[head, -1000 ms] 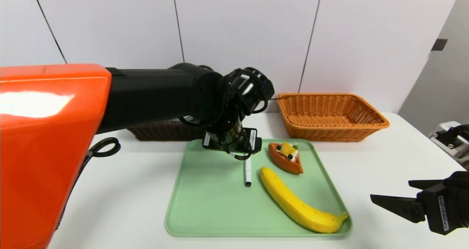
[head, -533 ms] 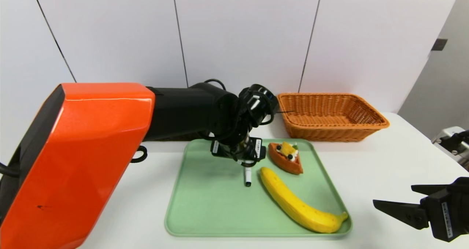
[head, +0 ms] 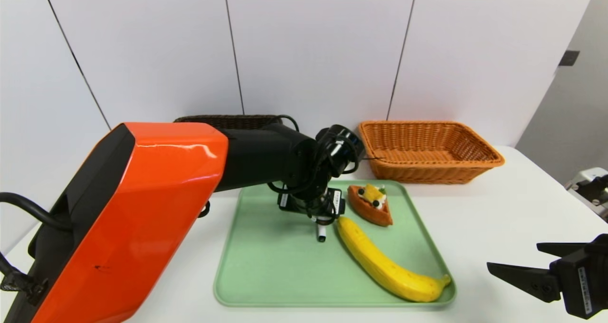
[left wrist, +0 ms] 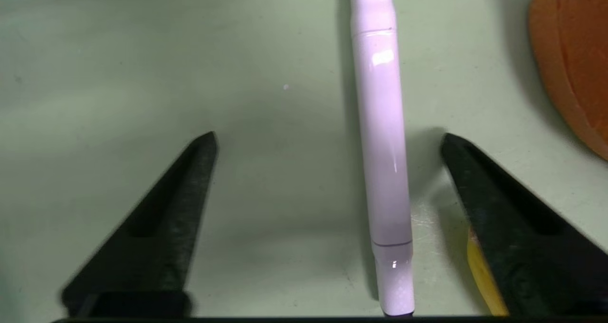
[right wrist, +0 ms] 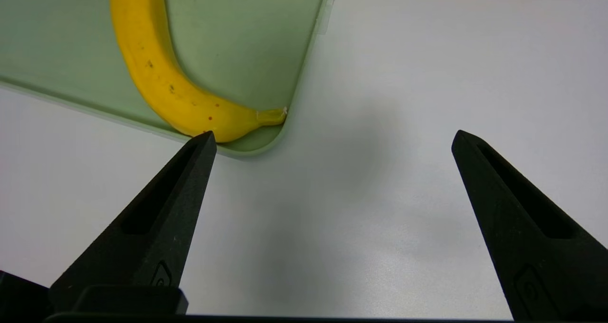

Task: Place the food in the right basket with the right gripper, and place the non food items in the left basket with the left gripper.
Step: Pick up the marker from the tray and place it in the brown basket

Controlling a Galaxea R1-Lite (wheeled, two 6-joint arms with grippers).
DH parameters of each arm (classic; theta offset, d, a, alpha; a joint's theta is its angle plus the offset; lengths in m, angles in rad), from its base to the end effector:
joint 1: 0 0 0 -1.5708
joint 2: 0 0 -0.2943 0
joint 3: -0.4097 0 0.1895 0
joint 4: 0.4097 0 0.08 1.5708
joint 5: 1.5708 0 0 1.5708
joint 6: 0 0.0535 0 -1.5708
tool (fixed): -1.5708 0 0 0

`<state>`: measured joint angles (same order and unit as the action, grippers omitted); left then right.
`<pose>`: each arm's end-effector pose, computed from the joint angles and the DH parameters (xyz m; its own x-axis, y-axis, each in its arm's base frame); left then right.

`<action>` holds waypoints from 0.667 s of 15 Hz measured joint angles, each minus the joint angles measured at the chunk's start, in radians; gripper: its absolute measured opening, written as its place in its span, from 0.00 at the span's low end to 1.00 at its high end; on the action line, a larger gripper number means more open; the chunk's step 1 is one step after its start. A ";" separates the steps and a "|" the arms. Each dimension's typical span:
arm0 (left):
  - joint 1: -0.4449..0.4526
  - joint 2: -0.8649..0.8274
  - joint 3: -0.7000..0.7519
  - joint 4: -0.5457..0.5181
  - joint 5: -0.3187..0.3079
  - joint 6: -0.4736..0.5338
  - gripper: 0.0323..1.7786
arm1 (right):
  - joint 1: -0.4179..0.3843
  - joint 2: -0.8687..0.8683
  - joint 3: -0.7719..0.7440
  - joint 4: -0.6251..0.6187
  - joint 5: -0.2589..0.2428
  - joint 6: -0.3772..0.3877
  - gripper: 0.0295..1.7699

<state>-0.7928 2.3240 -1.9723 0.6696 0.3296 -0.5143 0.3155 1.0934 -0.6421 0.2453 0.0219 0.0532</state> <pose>0.3343 -0.3146 0.1143 0.5774 -0.1248 -0.8069 0.1891 0.9818 -0.0166 0.1484 0.0497 0.1679 0.7222 0.2588 -0.6415 -0.2933 0.9545 0.0548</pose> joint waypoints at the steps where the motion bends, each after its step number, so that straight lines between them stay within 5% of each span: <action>1: 0.000 0.003 0.000 0.000 0.001 0.001 0.79 | 0.000 -0.001 0.000 0.000 0.000 0.000 0.97; 8: 0.001 0.002 0.002 0.014 0.004 0.001 0.37 | 0.000 -0.008 0.000 0.001 0.000 0.000 0.97; 9: 0.001 -0.002 0.002 0.019 0.004 0.001 0.12 | 0.000 -0.010 -0.001 0.002 -0.001 0.000 0.97; 10: 0.002 -0.007 0.002 0.021 0.004 0.001 0.08 | 0.000 -0.012 -0.001 0.003 -0.001 0.000 0.97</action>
<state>-0.7909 2.3174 -1.9700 0.6909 0.3338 -0.5128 0.3155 1.0813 -0.6428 0.2485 0.0211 0.0532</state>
